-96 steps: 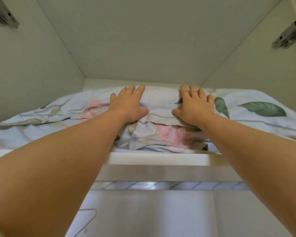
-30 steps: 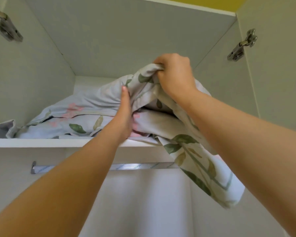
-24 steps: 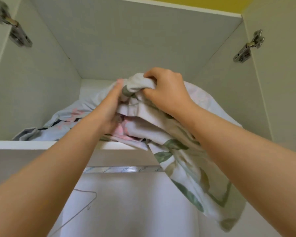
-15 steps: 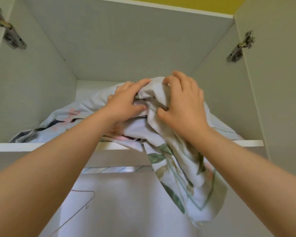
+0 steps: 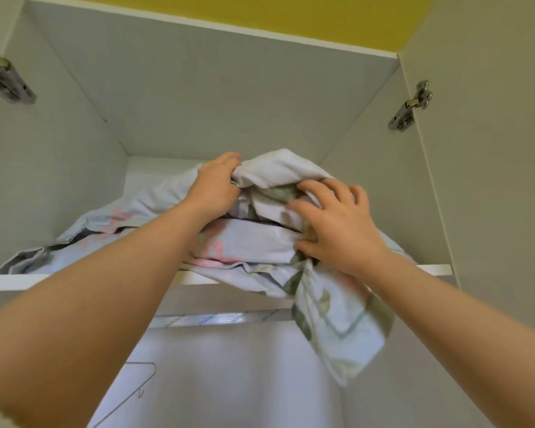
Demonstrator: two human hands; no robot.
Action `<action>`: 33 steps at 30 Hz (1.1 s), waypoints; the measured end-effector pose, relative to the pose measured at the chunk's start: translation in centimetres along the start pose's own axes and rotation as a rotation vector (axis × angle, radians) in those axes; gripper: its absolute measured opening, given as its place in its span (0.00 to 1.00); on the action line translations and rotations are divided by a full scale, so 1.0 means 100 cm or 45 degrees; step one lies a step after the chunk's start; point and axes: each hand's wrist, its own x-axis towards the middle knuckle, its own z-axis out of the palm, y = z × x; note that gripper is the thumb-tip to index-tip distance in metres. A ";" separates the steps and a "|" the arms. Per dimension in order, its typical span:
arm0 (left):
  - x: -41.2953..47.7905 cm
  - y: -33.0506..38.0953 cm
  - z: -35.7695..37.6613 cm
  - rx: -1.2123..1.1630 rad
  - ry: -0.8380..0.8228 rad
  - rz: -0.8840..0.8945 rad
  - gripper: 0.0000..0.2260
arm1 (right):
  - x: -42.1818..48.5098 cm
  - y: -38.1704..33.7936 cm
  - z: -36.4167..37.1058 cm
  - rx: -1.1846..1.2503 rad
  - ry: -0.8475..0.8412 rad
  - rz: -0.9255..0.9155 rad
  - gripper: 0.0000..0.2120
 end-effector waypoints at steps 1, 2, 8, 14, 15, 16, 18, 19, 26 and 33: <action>-0.004 0.006 -0.002 -0.133 -0.089 -0.106 0.12 | 0.001 -0.003 -0.002 0.019 -0.079 0.071 0.30; -0.005 0.015 -0.007 -0.285 -0.205 -0.217 0.10 | 0.003 -0.005 -0.002 0.031 -0.168 0.134 0.34; 0.012 0.057 -0.021 -0.806 -0.191 -0.428 0.13 | -0.003 -0.024 0.017 -0.187 0.438 0.011 0.08; 0.024 0.042 0.008 0.017 -0.165 -0.290 0.16 | -0.001 -0.031 0.031 -0.317 0.722 -0.091 0.18; 0.028 0.040 0.005 0.086 -0.072 -0.301 0.13 | 0.001 -0.028 0.031 -0.285 0.676 -0.068 0.20; 0.032 0.038 0.003 0.104 0.026 -0.310 0.11 | 0.004 -0.025 0.030 -0.235 0.608 -0.034 0.23; 0.039 0.030 -0.001 0.001 0.214 -0.337 0.09 | 0.012 -0.022 0.016 -0.051 0.466 0.165 0.29; 0.041 0.025 -0.005 -0.079 0.307 -0.360 0.09 | 0.017 -0.022 0.006 0.066 0.412 0.305 0.30; 0.061 -0.009 -0.055 -0.523 0.706 -0.459 0.08 | 0.054 -0.033 -0.003 0.484 -0.308 0.489 0.56; 0.017 -0.051 -0.096 -0.477 0.470 -0.417 0.13 | 0.051 -0.046 0.052 0.516 -0.501 0.665 0.56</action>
